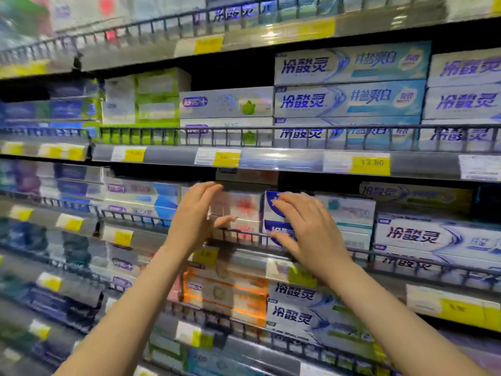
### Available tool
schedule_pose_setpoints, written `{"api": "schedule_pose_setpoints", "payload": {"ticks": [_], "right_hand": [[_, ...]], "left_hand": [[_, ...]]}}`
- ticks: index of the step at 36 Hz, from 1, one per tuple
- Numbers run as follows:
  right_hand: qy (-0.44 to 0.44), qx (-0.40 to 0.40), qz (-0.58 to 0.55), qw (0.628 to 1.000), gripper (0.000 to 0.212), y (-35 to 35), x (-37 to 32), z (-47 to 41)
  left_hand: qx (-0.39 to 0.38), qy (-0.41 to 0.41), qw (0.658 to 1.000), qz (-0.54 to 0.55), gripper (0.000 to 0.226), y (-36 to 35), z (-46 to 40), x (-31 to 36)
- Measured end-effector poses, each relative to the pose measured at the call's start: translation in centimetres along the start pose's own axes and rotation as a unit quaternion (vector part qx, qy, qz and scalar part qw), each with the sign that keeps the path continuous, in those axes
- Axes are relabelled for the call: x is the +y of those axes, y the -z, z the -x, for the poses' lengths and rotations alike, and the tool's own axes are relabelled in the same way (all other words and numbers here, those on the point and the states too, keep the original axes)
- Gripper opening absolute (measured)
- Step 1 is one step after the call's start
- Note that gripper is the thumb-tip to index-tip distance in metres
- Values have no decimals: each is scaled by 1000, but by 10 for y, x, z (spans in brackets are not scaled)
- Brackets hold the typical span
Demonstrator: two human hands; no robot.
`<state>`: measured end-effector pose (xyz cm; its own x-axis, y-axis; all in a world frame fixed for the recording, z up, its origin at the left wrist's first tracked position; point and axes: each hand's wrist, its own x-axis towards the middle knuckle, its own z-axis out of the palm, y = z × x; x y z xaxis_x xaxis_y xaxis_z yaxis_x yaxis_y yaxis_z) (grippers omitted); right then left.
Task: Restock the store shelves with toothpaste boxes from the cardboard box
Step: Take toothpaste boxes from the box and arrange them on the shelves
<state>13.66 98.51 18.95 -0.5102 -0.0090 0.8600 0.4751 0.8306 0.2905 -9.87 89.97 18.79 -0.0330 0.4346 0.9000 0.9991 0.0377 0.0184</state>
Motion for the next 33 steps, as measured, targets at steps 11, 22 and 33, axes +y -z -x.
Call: {"api": "schedule_pose_setpoints", "payload": {"ticks": [11,22,33], "right_hand": [[-40,-63,139,987,68,-50,-44,-53],[-69,-92,176,978,68,-52,-47,-64],[-92,-114,160,976,64,-51,-45,-68]], "left_hand": [[-126,-70,989,-32,87,-14,-36,-55],[-143,-57,987,-51,80,-17,-35,-57],[-156,-66,982,-88,79,-7,-38,-47]]}}
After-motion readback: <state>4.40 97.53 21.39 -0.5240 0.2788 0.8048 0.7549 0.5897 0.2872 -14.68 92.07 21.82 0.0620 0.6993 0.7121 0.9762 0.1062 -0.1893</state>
